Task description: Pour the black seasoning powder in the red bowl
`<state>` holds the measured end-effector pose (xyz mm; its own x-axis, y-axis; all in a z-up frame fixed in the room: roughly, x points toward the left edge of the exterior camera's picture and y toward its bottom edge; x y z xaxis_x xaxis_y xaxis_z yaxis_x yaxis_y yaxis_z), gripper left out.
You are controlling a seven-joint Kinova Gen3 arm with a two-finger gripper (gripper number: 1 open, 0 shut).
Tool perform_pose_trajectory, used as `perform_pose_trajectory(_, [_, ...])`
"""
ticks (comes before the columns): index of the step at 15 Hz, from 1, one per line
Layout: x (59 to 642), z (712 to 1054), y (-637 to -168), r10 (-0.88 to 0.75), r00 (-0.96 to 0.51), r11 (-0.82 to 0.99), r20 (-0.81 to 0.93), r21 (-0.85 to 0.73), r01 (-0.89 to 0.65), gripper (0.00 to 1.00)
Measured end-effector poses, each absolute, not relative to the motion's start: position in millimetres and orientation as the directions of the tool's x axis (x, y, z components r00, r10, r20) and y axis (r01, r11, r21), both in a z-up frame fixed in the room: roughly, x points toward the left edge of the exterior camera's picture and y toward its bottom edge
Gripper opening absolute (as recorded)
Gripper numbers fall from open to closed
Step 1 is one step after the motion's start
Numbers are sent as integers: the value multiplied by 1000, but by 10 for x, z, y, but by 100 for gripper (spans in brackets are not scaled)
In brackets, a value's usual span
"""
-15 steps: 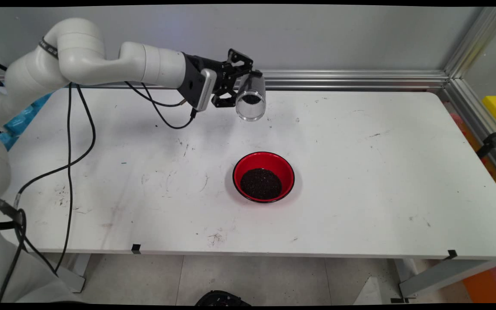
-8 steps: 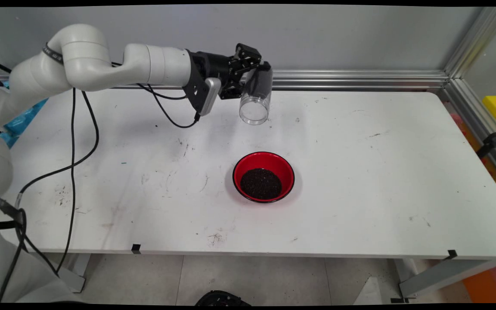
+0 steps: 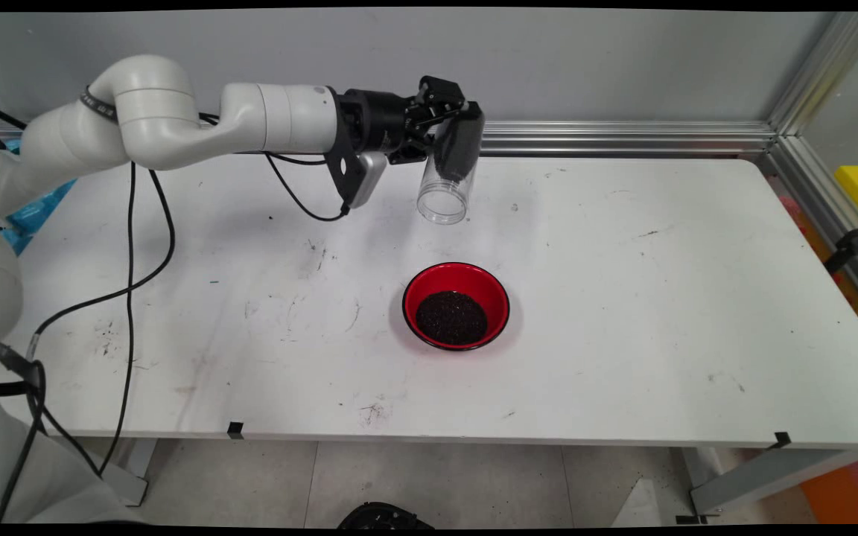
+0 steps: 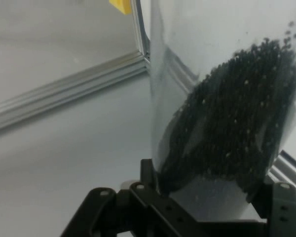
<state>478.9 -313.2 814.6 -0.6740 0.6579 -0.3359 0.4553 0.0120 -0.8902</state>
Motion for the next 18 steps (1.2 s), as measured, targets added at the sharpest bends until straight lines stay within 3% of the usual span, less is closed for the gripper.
perform_pose_trajectory(18, [4653, 7842, -3183, 630, -529, -224, -568, -785, 577, 0])
